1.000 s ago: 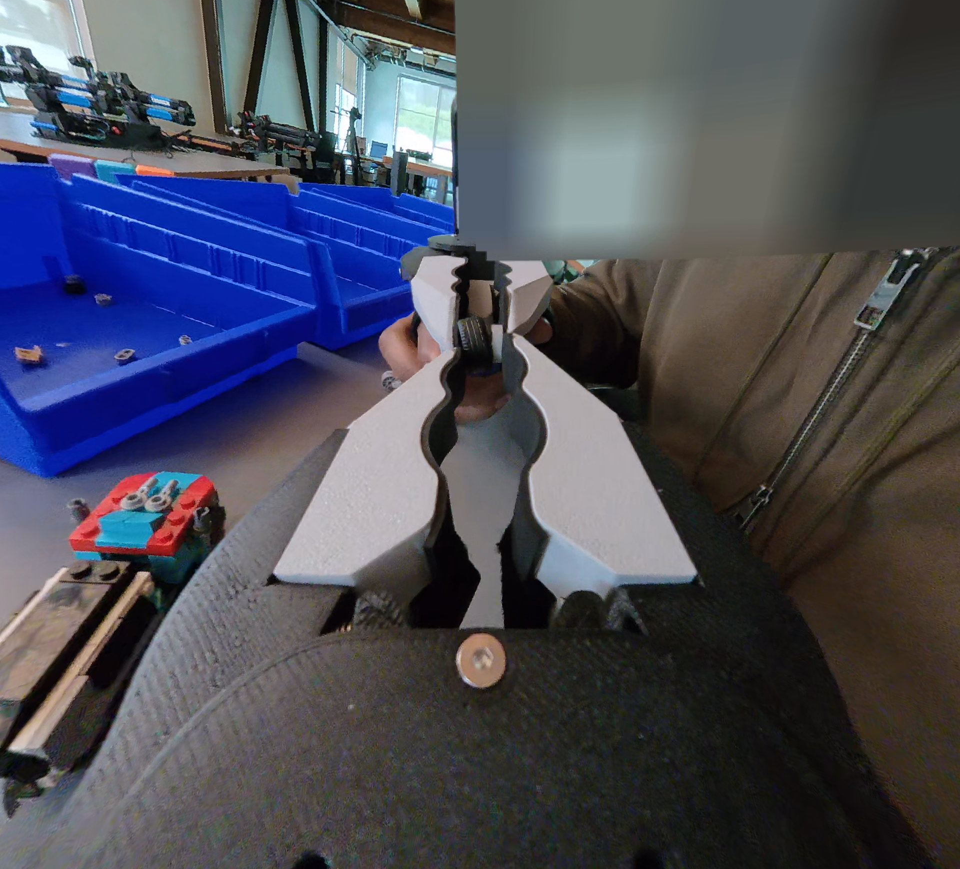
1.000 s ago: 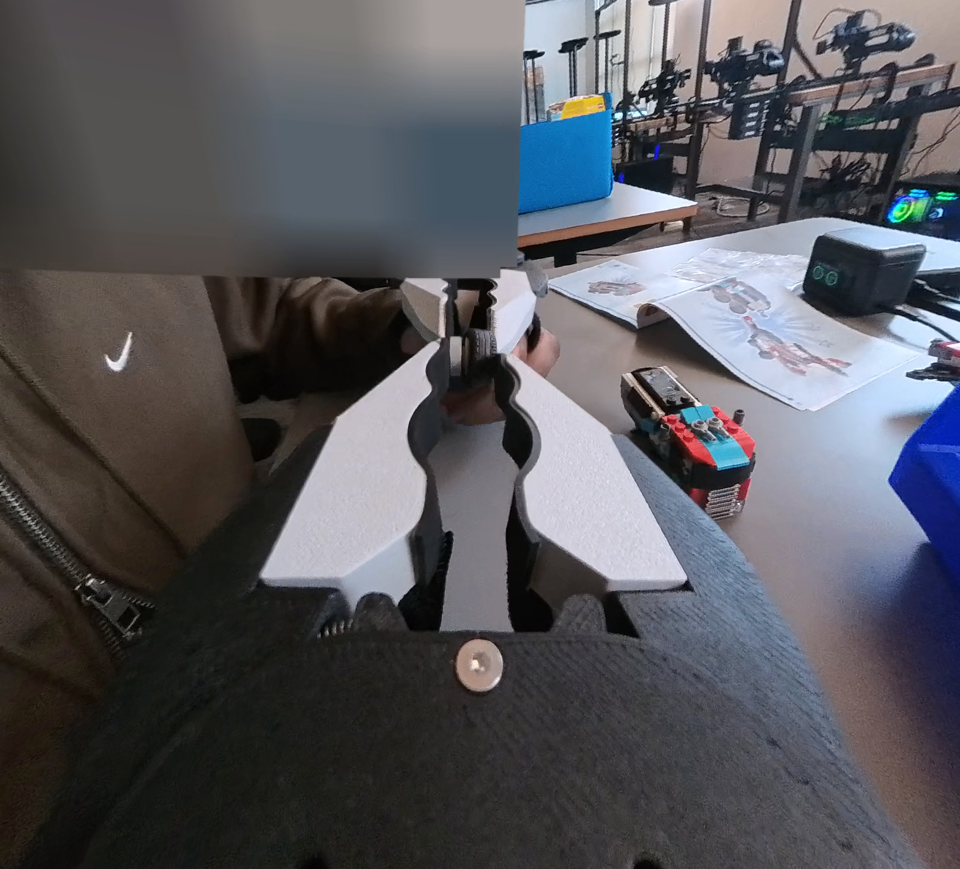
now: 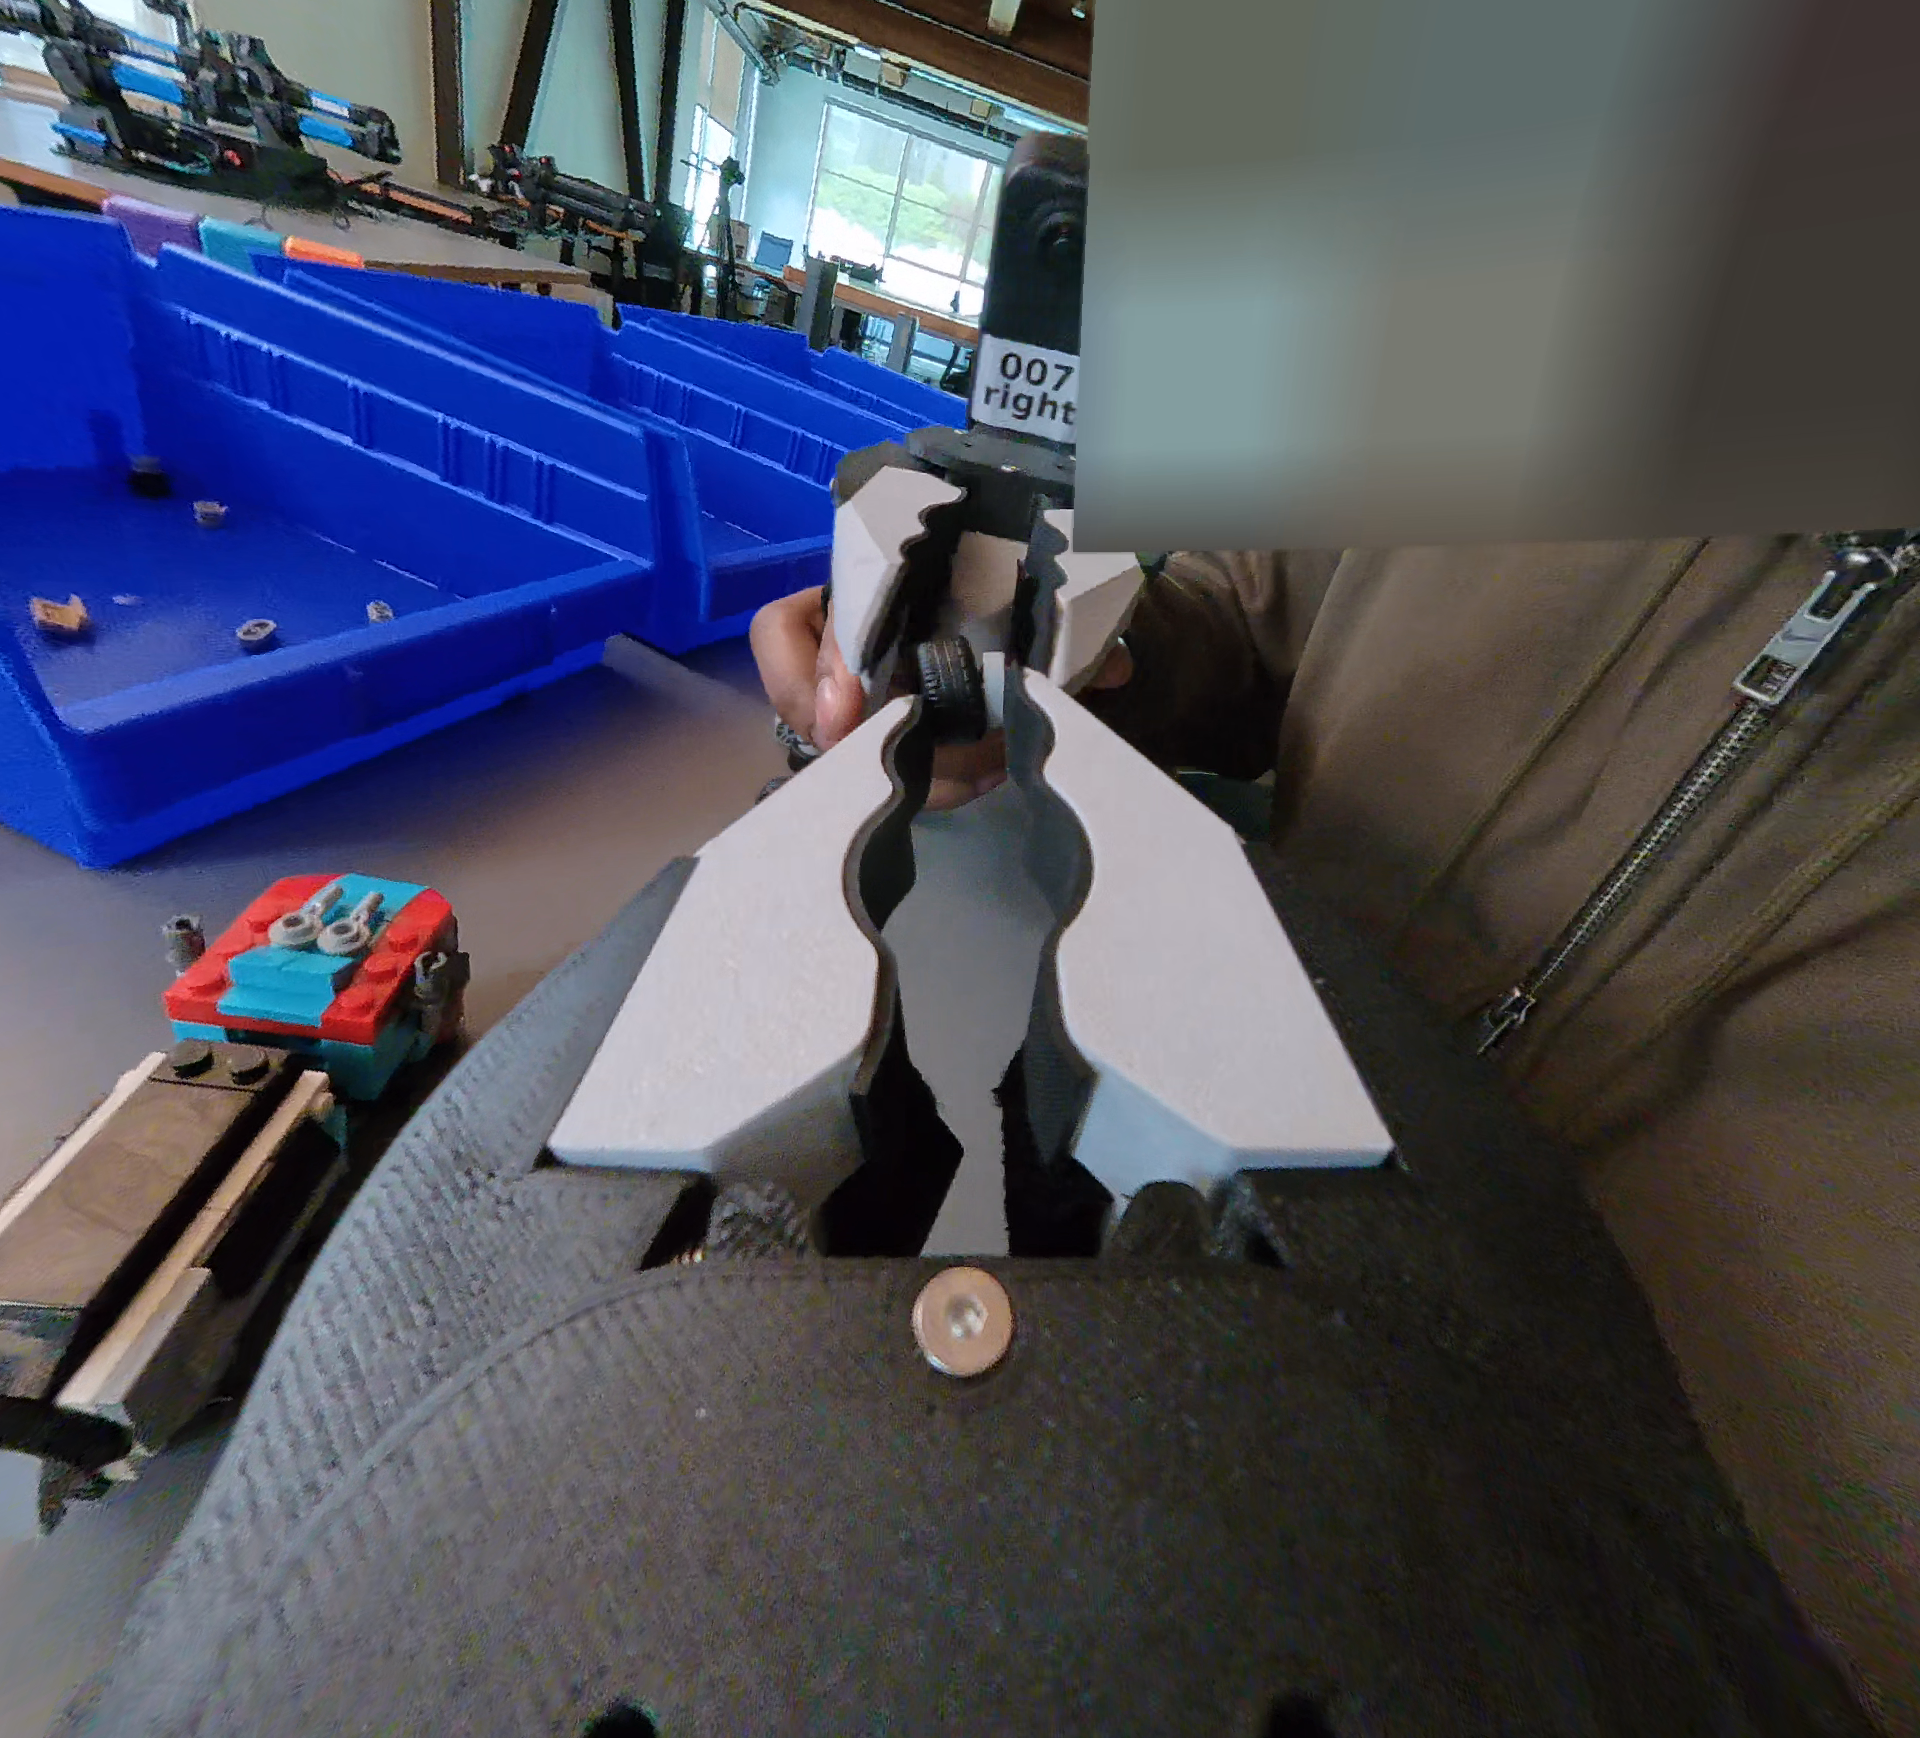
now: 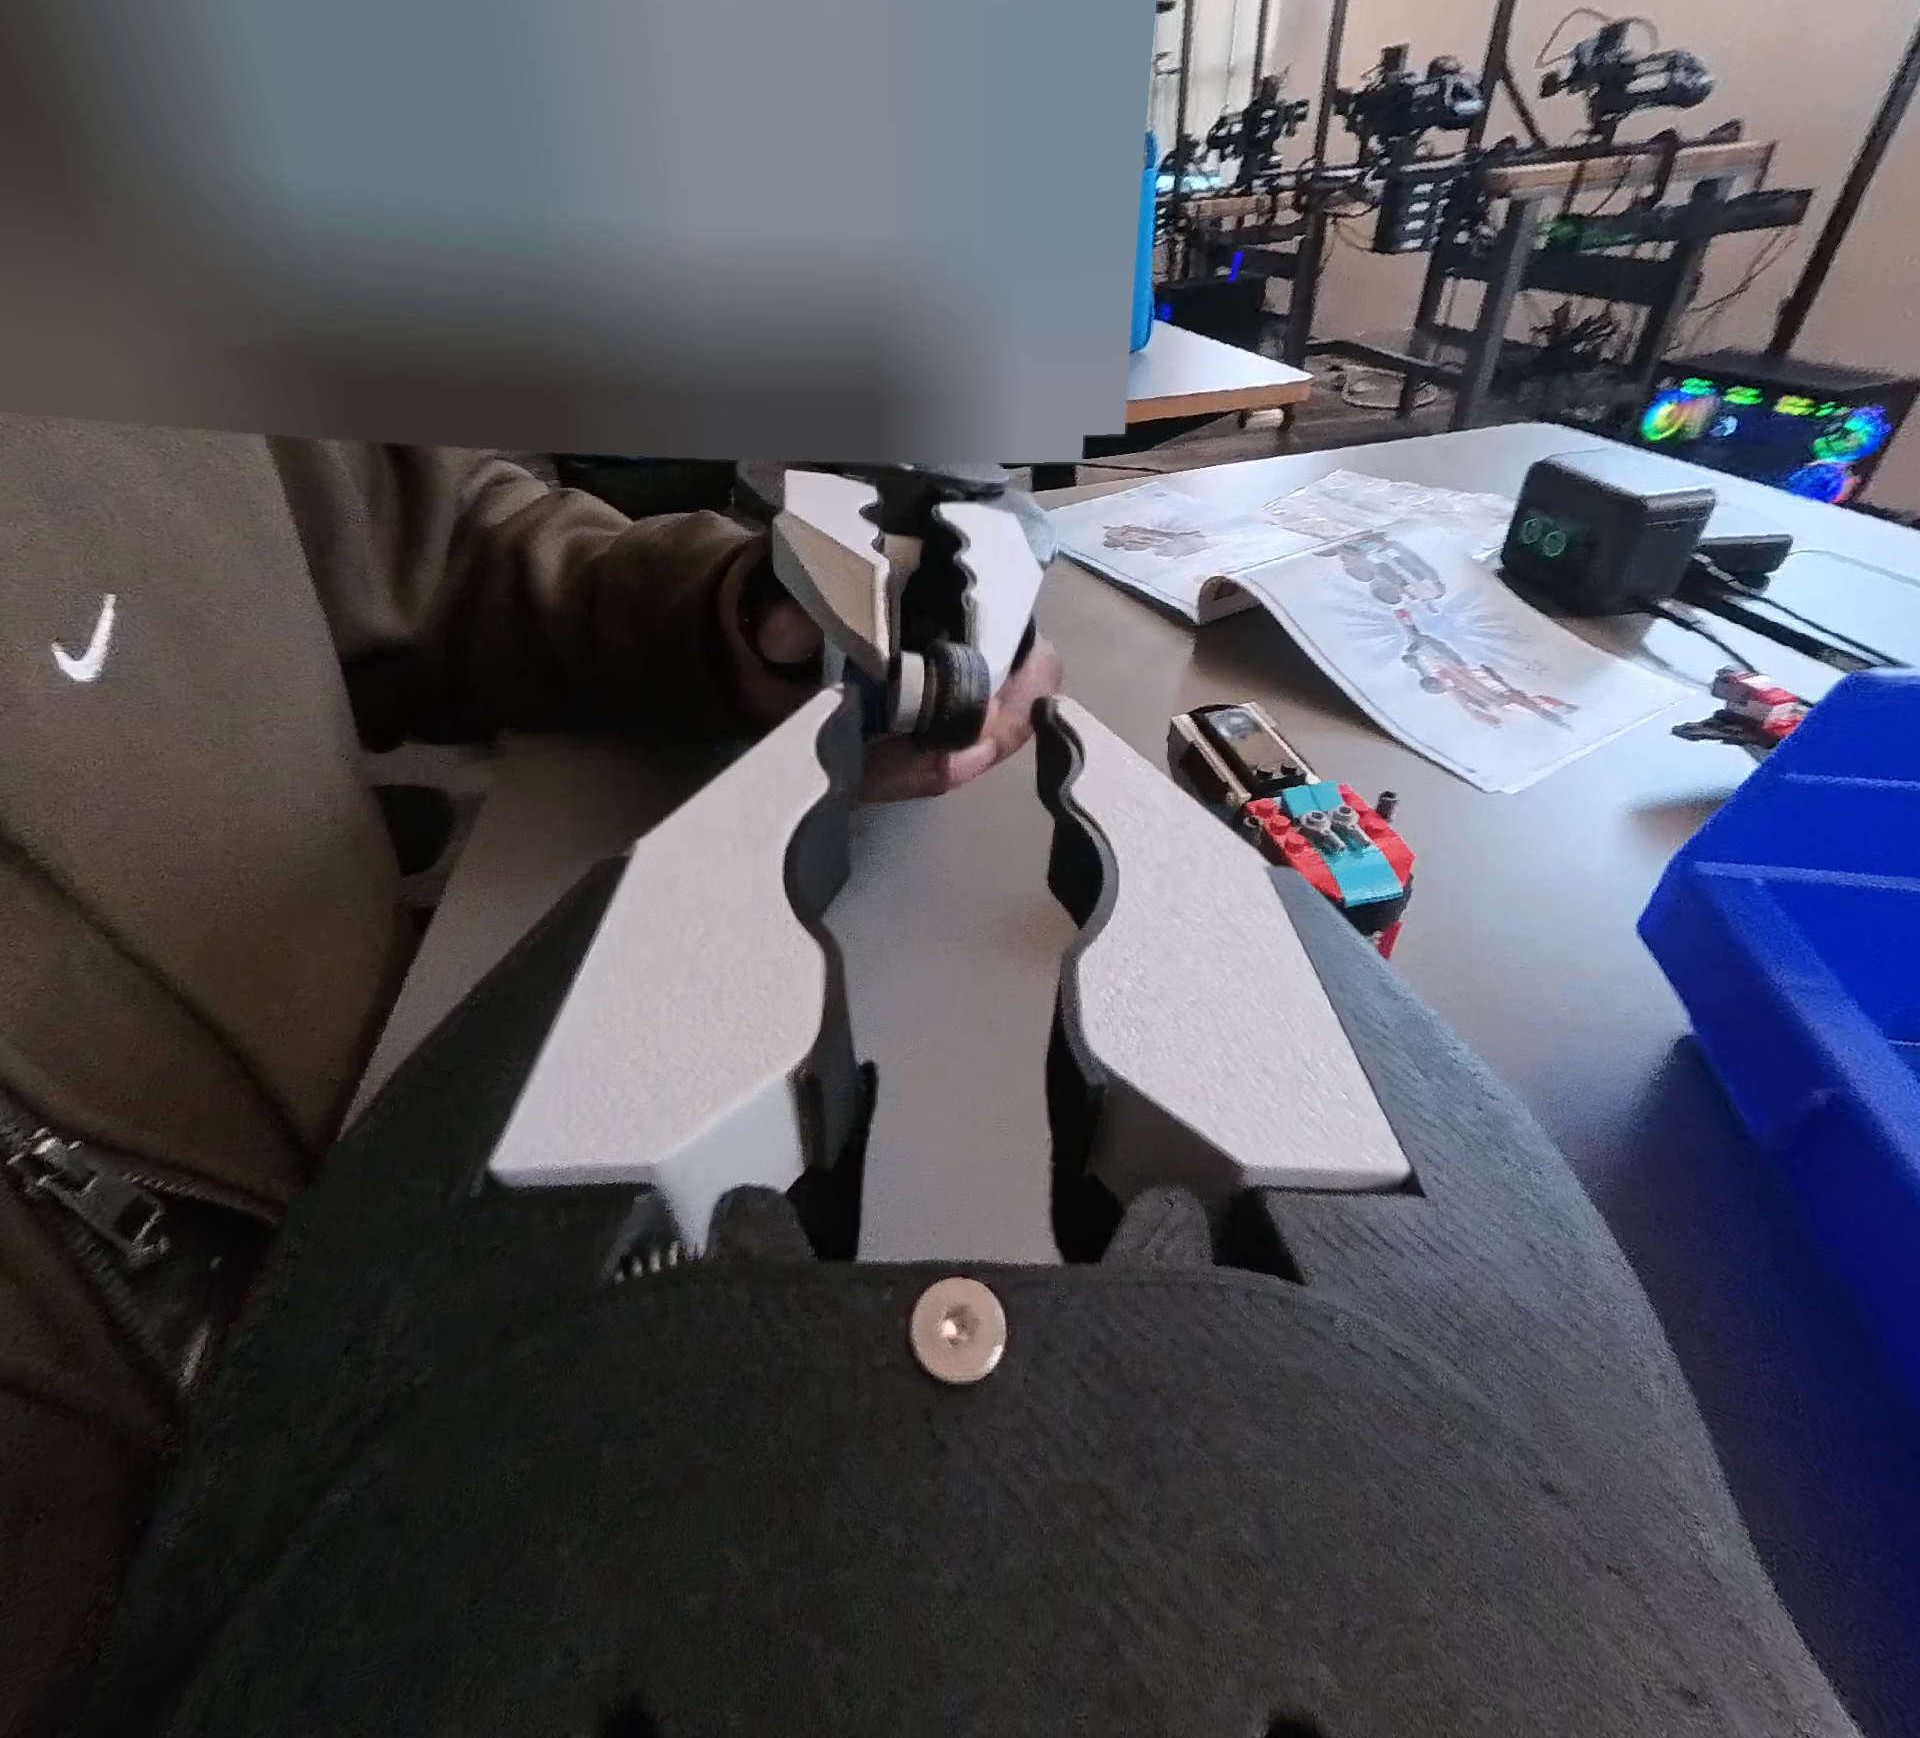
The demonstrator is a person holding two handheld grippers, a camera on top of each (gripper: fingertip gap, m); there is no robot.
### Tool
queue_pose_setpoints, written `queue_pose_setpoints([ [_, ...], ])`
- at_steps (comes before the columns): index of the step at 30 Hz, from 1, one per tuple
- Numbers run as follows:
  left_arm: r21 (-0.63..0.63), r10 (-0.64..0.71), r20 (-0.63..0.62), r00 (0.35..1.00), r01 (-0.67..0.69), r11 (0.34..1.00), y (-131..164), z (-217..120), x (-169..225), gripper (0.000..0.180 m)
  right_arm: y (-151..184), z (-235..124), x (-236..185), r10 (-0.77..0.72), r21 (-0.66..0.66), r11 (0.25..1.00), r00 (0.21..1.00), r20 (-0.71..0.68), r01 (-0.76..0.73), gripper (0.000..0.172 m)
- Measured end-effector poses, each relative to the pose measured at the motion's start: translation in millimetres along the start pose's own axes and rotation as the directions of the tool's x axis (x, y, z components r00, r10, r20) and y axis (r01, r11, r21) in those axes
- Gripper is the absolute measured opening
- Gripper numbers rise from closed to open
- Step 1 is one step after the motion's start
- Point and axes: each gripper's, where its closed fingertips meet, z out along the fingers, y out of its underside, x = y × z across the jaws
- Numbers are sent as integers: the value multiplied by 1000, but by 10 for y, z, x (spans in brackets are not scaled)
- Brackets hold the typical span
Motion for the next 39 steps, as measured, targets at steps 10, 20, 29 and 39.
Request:
queue_pose_setpoints([
  [10, -83, 131, -63, 989, -136, 987, 133, 48, 170, 15, 33, -13, -178, 76, -39, 997, 987, 143, -71, 24],
  [20, -63, 78, -37, 996, -81, 995, 81, 38, 119, 15, 5, -18, -149, 34, -11, 999, 993, 116, -32, 16],
  [29, -42, -23, -35, 999, 22, 999, 60, 41, 82, 14, -11, -25, -98, -102, -5, 995, 994, 32, 102, 15],
  [39, -28, -69, -22, 997, 68, 997, 53, 36, 32, 14, 0, -19, -44, -145, -25, 989, 989, -21, 144, 14],
])
